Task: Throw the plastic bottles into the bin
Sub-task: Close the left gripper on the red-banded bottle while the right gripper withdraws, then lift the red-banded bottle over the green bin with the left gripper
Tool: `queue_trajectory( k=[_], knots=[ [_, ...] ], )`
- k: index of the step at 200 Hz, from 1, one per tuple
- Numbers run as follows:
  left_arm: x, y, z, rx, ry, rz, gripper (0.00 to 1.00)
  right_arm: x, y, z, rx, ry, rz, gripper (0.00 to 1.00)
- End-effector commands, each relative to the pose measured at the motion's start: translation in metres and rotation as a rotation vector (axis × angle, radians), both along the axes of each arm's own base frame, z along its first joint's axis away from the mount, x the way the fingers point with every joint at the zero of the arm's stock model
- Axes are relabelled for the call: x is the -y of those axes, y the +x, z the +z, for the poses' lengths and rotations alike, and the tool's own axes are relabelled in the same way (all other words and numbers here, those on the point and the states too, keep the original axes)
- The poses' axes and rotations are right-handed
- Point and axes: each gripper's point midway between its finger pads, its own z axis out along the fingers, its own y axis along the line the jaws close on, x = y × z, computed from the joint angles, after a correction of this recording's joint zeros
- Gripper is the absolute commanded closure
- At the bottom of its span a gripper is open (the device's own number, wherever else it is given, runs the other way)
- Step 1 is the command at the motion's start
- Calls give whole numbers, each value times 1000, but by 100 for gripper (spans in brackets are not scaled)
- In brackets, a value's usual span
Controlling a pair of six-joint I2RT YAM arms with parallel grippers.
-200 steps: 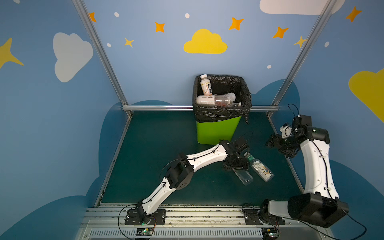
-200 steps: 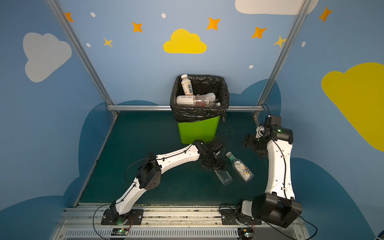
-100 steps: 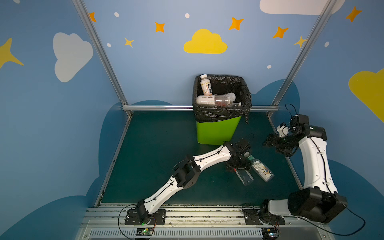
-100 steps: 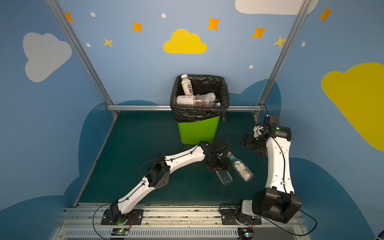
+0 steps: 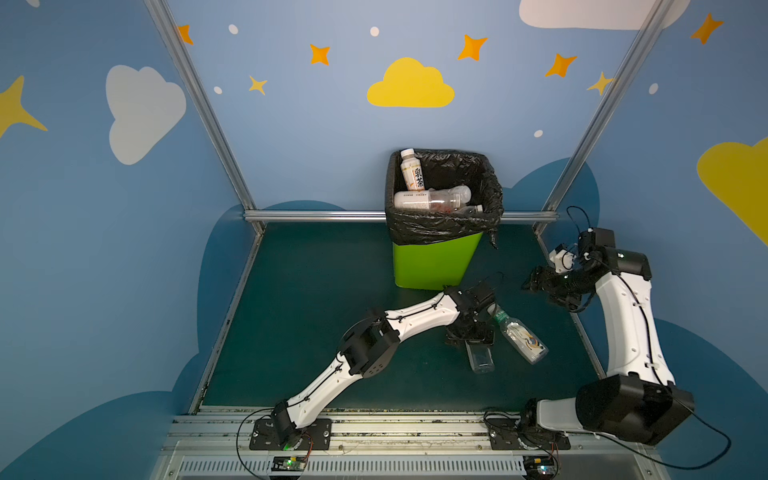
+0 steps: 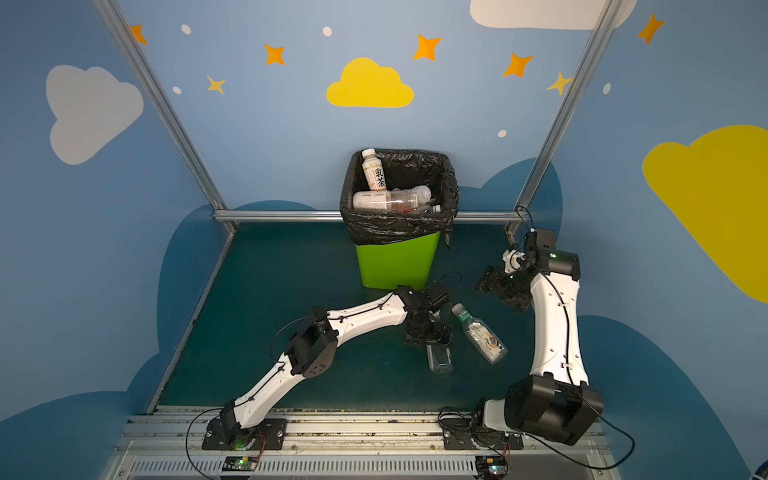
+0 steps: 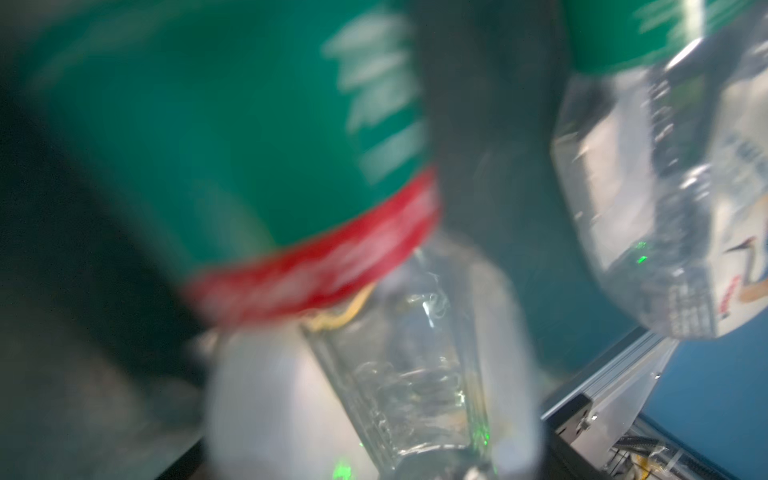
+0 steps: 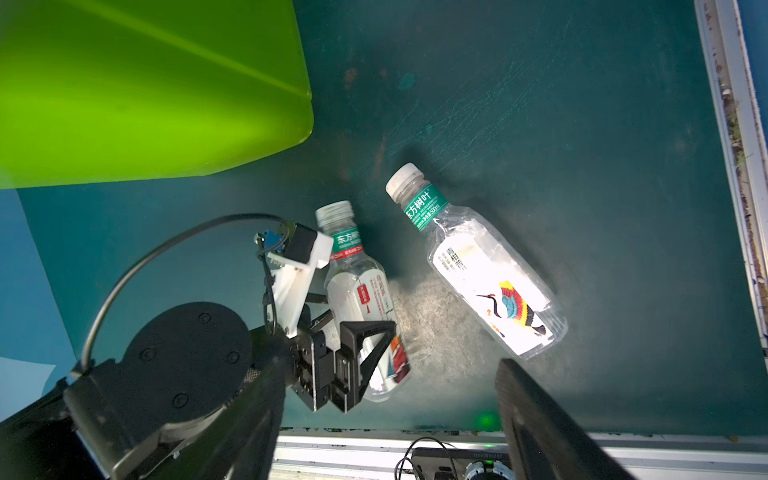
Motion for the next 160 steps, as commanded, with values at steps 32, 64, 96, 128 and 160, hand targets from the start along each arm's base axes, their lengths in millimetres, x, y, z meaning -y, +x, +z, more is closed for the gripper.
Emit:
queue_trajectory(
  k=[32, 64, 96, 128, 160],
  knots=[
    [-24, 10, 13, 76, 10, -33, 50, 0, -8, 5, 39, -18, -12, 20],
    [-31, 15, 13, 103, 14, -45, 47, 2, -8, 3, 29, -28, -14, 20],
    [-33, 15, 32, 147, 26, -99, 48, 2, -12, 4, 32, -37, -16, 20],
    [-63, 6, 94, 324, 51, -151, 48, 5, -14, 10, 58, -62, -21, 20],
    [-123, -14, 175, 552, -20, -86, 48, 4, -14, 17, 122, -67, -29, 20]
  ],
)
